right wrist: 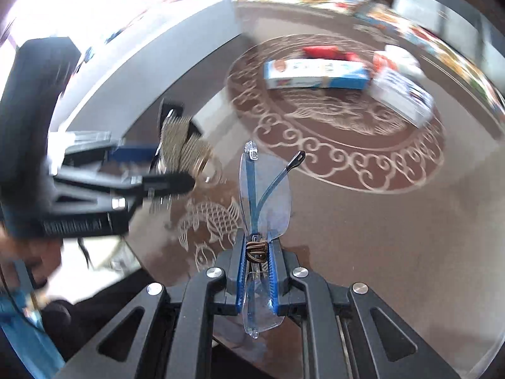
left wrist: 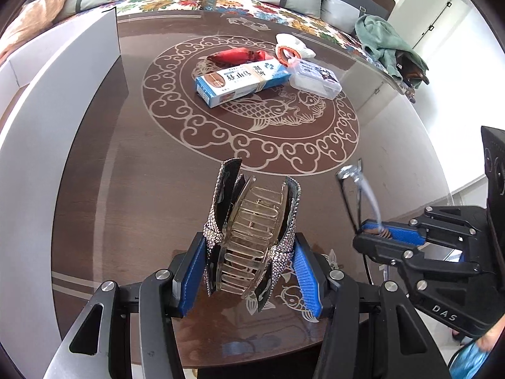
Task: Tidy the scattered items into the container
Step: 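Carry the claw clip with the left tool into the box while the right tool carries the eyeglasses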
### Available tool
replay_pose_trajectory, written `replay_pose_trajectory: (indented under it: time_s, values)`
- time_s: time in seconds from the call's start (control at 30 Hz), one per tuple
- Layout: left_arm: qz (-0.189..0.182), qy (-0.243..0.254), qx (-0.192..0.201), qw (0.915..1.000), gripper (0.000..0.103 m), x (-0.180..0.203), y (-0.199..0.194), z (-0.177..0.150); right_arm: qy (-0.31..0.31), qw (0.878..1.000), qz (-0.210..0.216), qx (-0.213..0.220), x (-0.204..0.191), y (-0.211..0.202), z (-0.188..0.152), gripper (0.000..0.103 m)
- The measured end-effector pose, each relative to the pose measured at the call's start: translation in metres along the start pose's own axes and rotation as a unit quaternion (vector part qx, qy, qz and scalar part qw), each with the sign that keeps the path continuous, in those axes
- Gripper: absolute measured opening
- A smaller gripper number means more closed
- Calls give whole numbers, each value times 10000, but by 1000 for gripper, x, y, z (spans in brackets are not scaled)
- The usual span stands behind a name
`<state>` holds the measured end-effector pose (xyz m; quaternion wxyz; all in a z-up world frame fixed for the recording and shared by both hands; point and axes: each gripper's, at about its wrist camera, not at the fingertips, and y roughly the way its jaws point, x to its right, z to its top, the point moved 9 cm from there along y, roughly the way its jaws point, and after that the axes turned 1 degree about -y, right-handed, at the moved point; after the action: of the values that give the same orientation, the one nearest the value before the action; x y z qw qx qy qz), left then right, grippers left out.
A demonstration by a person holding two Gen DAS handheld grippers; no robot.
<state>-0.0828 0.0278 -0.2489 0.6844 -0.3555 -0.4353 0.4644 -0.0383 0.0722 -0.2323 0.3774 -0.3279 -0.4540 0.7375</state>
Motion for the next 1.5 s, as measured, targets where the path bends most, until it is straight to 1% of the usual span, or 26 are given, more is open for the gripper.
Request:
replay_pose_trajectory:
  time_s: [0.1,0.2,0.3,0.43,0.5,0.57,0.63,0.7,0.8,0.93,1.0,1.07,1.13,1.23,1.3,1.37,1.43,1.47,1.5]
  values:
    - [31,13,0,10000,53,0,0,-2,395,9991,-68,157,4,-7,-2,12]
    - [43,8,-38,10000,53,-1,3,-6,426,9988,-196,105,-4,-4,6,12]
    - [9,-28,-78,10000,53,-3,3,-10,520,9983,-244,65,-3,-2,4,12]
    - [-83,-113,71,9999,53,-11,-18,-3,474,9985,-238,151,-13,-7,15,12]
    - [-131,-177,218,9995,53,-18,-34,5,410,9985,-183,318,-24,-18,33,12]
    - [-129,-260,452,9986,53,-32,-60,18,280,9980,-126,546,-38,-31,55,12]
    - [-32,-330,708,9969,53,-50,-87,33,119,9969,-54,780,-54,-45,80,12]
    - [199,-413,1000,9939,53,-78,-118,50,-103,9942,162,1061,-82,-61,115,12]
    - [614,-602,1362,9869,53,-127,-158,72,-411,9883,503,1384,-122,-78,161,12]
    - [1163,-993,1580,9755,53,-205,-189,89,-808,9783,1032,1606,-185,-79,221,12]
    - [1324,-1164,1568,9718,53,-237,-192,90,-966,9751,1269,1539,-218,-60,249,12]
    - [1457,-1320,1454,9696,53,-269,-188,88,-945,9742,1500,1397,-240,-34,268,13]
    - [1447,-1426,1290,9706,53,-295,-175,84,-859,9760,1617,1178,-256,1,283,13]
    - [1460,-1542,1028,9718,53,-325,-151,79,-737,9812,1490,979,-262,48,300,13]
    - [1478,-1602,904,9718,53,-342,-134,78,-443,9821,1613,870,-262,74,312,14]
    - [1579,-1631,794,9707,53,-355,-122,77,-165,9813,1765,749,-262,94,319,16]
    - [1580,-1654,775,9704,53,-361,-112,77,-35,9816,1805,625,-259,108,323,16]
    - [1578,-1684,784,9699,53,-364,-108,77,2,9830,1732,609,-255,114,324,17]
    - [1570,-1743,787,9689,54,-367,-105,78,23,9840,1682,583,-253,118,326,28]
